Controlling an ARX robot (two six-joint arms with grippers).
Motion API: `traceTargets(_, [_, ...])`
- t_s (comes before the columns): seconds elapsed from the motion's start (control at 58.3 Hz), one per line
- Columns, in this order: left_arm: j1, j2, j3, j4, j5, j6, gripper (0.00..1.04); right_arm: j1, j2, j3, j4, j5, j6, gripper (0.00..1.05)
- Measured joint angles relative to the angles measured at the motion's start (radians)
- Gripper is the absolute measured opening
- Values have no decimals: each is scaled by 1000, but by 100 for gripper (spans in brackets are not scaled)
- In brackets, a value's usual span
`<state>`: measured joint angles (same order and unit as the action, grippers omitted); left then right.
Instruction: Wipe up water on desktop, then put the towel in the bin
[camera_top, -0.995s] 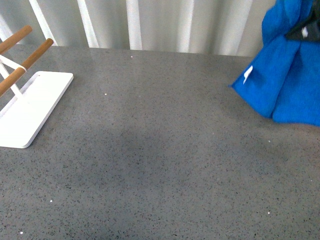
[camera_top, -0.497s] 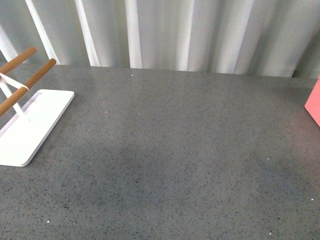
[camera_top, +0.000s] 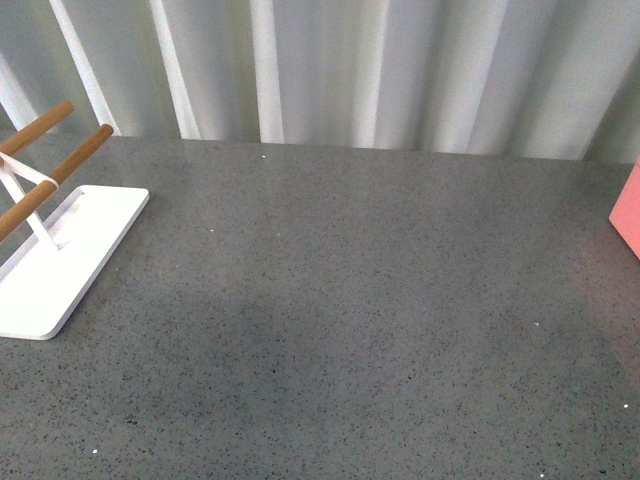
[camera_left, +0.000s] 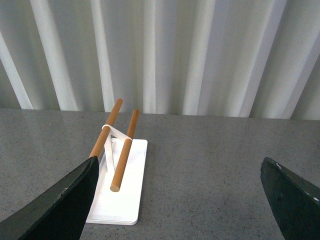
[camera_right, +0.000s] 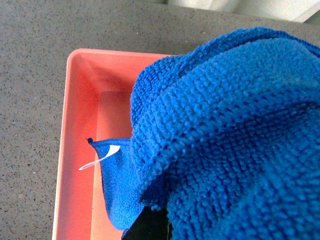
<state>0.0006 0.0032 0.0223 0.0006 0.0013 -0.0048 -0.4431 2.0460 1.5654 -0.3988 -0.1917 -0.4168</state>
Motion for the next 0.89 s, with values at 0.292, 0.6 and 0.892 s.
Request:
traceTargets(0.292, [0, 0, 0, 0, 0, 0, 98, -46, 43, -97, 3, 57, -99, 29])
traceTargets(0.6, [0, 0, 0, 0, 0, 0, 98, -98, 71, -134, 7, 78, -157, 78])
traceTargets(0.892, [0, 0, 0, 0, 0, 0, 98, -79, 35, -86, -21, 33, -162, 98])
